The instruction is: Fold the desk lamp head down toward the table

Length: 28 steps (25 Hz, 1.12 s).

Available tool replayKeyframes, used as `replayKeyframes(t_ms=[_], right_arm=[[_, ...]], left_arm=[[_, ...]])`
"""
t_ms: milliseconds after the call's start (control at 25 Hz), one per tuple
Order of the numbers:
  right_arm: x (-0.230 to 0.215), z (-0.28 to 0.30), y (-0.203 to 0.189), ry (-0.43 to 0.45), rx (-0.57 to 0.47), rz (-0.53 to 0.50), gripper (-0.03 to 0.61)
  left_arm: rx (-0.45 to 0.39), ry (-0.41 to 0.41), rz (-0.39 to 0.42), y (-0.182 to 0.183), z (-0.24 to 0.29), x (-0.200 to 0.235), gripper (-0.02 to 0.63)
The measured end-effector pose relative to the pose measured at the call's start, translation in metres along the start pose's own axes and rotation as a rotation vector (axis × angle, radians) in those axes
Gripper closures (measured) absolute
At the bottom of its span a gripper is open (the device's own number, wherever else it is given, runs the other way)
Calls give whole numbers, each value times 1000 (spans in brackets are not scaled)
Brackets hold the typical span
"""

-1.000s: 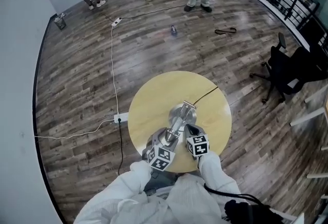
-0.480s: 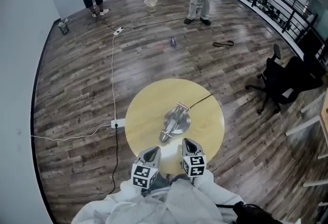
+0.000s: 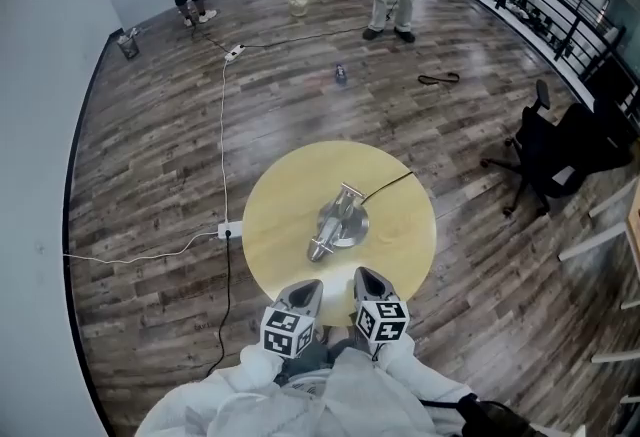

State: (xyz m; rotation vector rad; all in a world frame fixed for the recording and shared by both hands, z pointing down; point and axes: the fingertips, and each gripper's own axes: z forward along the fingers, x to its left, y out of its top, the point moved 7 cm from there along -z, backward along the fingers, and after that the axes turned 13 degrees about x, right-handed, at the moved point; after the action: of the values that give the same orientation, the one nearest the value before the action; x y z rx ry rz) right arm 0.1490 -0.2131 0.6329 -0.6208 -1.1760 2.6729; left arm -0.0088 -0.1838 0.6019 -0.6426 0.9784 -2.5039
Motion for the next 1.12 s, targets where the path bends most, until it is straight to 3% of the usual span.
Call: replayKeyframes(t_ms=[200, 480, 640, 800, 1120], right_arm=[[8, -25, -3, -29, -41, 23, 568], [51, -64, -34, -112, -106, 90, 568], [87, -90, -50, -155, -144, 82, 568], [114, -110, -61, -136, -177, 51, 568], [119, -122, -53, -149, -218, 11, 568]], left_arm=[[-29, -27, 4, -4, -24, -15, 614], [-63, -47, 25, -30, -67, -20, 614], [-106, -58, 14, -38, -99, -30, 614], [-124, -63, 30, -54, -111, -37, 614], [-122, -42, 39, -55, -114, -40, 614]])
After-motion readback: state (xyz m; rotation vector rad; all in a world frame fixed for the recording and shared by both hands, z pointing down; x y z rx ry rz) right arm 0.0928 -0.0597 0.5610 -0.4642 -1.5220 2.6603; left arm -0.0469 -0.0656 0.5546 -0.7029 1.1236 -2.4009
